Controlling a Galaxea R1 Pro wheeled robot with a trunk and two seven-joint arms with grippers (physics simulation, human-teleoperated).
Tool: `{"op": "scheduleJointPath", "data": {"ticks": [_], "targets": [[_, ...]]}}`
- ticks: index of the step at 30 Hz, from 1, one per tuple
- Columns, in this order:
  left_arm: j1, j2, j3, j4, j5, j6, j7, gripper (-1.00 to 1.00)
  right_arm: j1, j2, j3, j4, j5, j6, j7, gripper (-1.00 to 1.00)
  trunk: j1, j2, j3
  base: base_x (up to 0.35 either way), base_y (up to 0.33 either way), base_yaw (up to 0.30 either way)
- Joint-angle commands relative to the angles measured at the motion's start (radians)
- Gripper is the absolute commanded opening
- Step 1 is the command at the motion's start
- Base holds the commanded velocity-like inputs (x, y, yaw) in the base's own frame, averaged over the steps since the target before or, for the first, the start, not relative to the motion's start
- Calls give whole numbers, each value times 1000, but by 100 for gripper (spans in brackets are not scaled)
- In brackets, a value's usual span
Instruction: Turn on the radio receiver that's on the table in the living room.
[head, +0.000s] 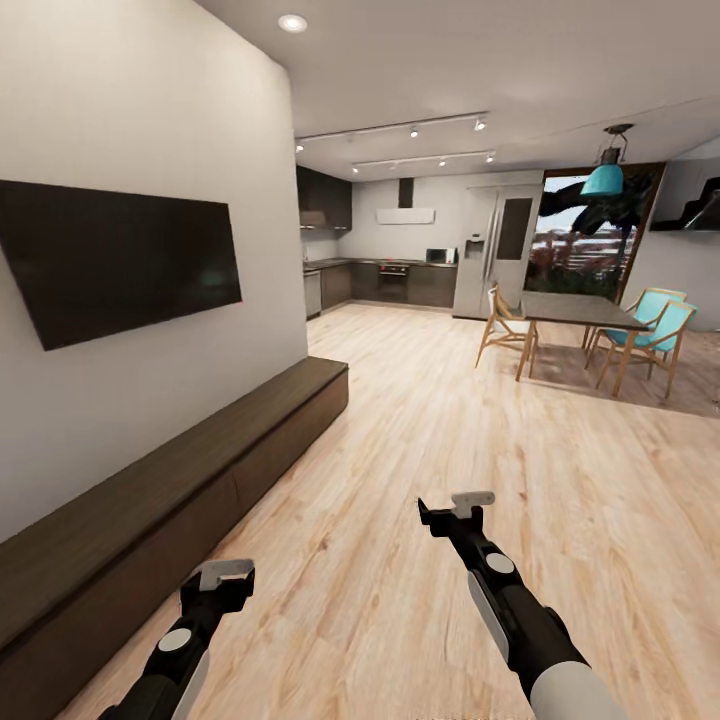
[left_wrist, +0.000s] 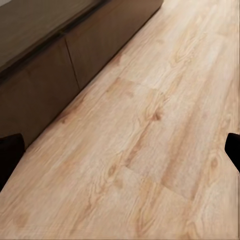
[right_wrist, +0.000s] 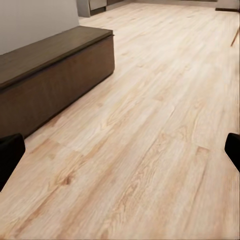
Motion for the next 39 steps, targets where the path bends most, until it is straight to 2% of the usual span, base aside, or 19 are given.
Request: {"op": "scheduleJointPath", "data": {"ticks": [1, 39], "targets": [[0, 0, 0, 0, 0, 1, 0, 100, 0, 0, 0, 0, 0, 0, 0, 100, 0, 0, 0, 0, 0, -211], [0, -1, 0, 5, 0, 5, 0, 100, 0, 0, 0, 0, 0, 0, 6, 100, 0, 0, 0, 0, 0, -197]]}}
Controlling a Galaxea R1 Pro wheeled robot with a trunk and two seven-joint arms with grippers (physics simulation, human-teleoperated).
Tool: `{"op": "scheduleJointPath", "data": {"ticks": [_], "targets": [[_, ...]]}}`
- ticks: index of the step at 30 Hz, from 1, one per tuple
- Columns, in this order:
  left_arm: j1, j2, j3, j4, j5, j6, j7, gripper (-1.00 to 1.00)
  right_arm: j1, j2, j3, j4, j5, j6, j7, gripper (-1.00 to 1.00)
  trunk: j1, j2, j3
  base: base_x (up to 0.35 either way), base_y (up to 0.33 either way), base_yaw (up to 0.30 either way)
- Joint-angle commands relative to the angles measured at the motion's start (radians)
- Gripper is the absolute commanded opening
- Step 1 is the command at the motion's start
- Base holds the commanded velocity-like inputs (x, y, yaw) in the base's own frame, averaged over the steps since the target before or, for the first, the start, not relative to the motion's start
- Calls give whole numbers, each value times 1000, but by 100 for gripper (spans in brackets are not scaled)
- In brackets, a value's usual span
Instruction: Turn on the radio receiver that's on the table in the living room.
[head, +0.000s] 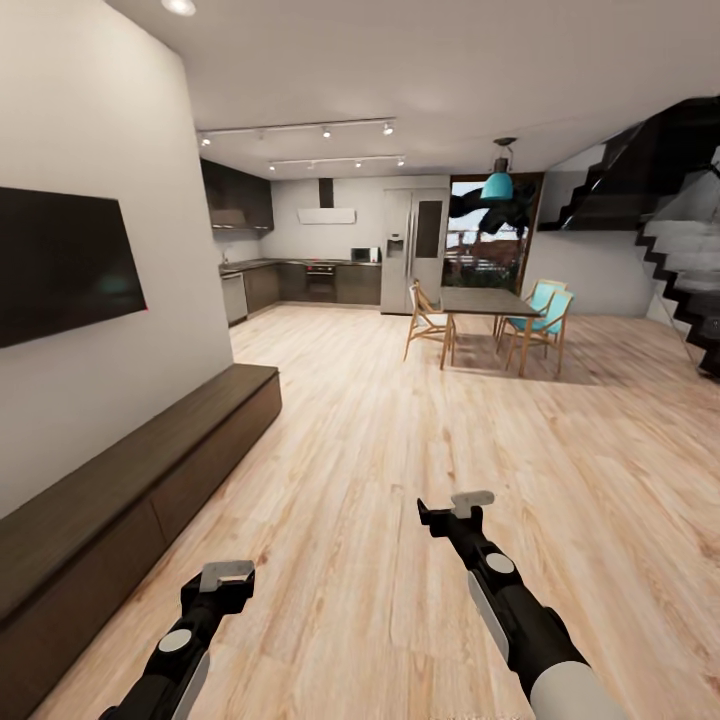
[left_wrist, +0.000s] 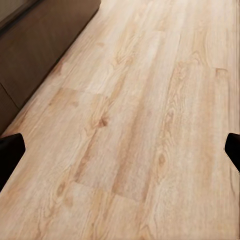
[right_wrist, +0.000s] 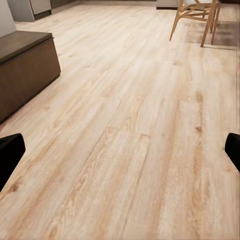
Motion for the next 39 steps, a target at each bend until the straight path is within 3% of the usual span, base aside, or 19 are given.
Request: {"op": "scheduleJointPath", "data": {"ticks": [1, 39], "targets": [[0, 0, 0, 0, 0, 0, 0, 100, 0, 0, 0, 0, 0, 0, 0, 100, 0, 0, 0, 0, 0, -191], [0, 0, 0, 2, 1, 1, -2, 100, 0, 0, 0, 0, 1, 0, 0, 100, 0, 0, 0, 0, 0, -187]]}}
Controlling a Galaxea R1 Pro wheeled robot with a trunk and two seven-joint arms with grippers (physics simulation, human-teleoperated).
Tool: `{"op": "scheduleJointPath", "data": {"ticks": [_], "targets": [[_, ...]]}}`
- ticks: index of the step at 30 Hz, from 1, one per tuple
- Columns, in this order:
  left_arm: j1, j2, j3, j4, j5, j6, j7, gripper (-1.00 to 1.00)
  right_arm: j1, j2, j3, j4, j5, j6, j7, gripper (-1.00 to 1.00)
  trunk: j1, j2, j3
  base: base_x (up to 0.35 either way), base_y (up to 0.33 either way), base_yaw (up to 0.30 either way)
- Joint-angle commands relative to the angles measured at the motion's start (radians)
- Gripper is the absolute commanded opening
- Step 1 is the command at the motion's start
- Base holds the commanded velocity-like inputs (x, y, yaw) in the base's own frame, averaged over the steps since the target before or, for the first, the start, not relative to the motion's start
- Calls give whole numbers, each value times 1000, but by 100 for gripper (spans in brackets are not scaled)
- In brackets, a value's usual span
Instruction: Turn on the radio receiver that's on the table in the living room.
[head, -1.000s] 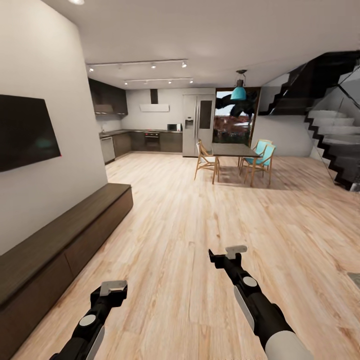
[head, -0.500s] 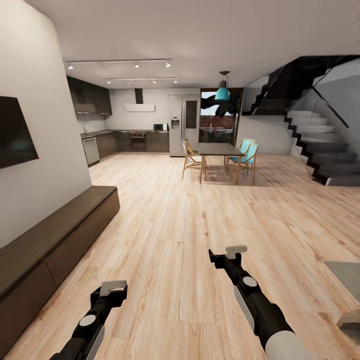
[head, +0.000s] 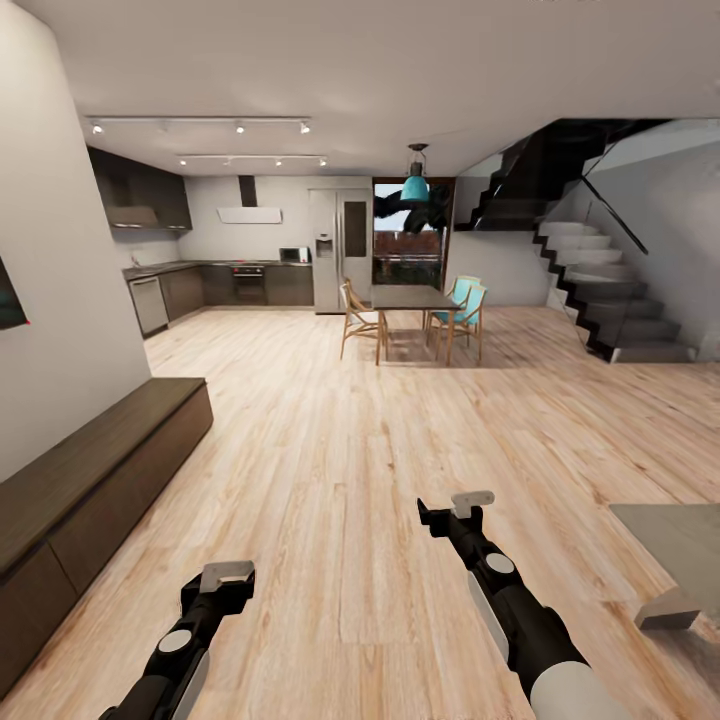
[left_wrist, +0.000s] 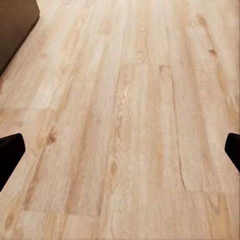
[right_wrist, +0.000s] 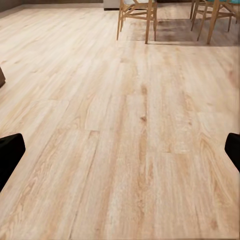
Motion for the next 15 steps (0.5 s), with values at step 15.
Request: {"op": "scheduleJointPath", "data": {"ticks": [15], "targets": [[0, 0, 1, 30, -1, -3, -1, 100, 0, 0, 0, 4, 0, 0, -1, 100, 0, 0, 0, 0, 0, -119]]}}
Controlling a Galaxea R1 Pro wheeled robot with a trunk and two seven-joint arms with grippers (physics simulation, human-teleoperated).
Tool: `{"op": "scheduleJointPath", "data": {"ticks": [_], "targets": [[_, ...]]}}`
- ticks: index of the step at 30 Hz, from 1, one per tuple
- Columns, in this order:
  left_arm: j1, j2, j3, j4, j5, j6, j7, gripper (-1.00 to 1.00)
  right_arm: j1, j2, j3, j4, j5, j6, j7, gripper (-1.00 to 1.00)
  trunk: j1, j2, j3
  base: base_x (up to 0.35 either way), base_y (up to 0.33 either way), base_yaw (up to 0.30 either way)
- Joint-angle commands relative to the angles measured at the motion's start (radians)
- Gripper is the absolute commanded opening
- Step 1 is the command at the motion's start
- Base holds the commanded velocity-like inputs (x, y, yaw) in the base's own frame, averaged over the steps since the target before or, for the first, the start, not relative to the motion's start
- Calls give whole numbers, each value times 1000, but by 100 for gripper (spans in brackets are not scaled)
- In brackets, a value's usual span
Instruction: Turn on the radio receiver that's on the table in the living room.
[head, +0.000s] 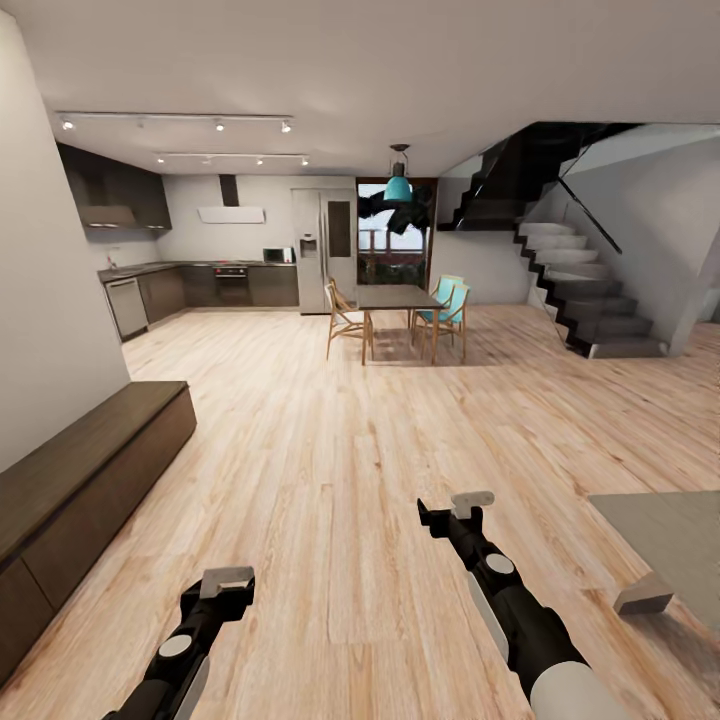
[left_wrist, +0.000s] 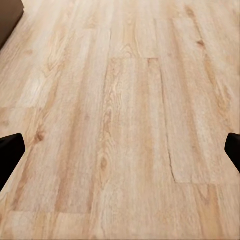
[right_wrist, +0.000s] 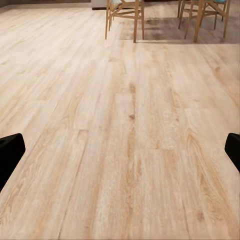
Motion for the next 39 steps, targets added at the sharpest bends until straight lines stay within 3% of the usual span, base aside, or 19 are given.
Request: {"op": "scheduleJointPath", "data": {"ticks": [1, 10, 16, 17, 23, 29, 36, 39], "targets": [[0, 0, -1, 2, 0, -1, 0, 100, 0, 0, 1, 4, 0, -1, 0, 100, 0, 0, 0, 0, 0, -9], [0, 0, 2, 92, -1, -5, 3, 100, 0, 5, 1, 109, 0, -6, 1, 100, 0, 0, 0, 0, 0, -3], [0, -1, 2, 222, 0, -7, 8, 100, 0, 1, -1, 368, 4, -63, -2, 100, 0, 0, 0, 0, 0, 0], [0, 0, 5, 329, 0, -6, 9, 100, 0, -1, -1, 527, 4, -140, -3, 100, 0, 0, 0, 0, 0, 0], [0, 3, 45, 500, 0, -7, 8, 100, 1, -4, -2, 721, 5, -173, -16, 100, 0, 0, 0, 0, 0, 0], [0, 6, 106, 650, -3, -8, 5, 100, 29, -6, -1, 769, 4, -174, -61, 100, 0, 0, 0, 0, 0, 0], [3, 9, 114, 717, -5, -8, 8, 100, 64, -6, 0, 776, 4, -171, -80, 100, 0, 0, 0, 0, 0, 0], [5, 20, 114, 783, -7, -8, 7, 100, 70, -4, 0, 777, 3, -172, -82, 100, 0, 0, 0, 0, 0, 0]]}}
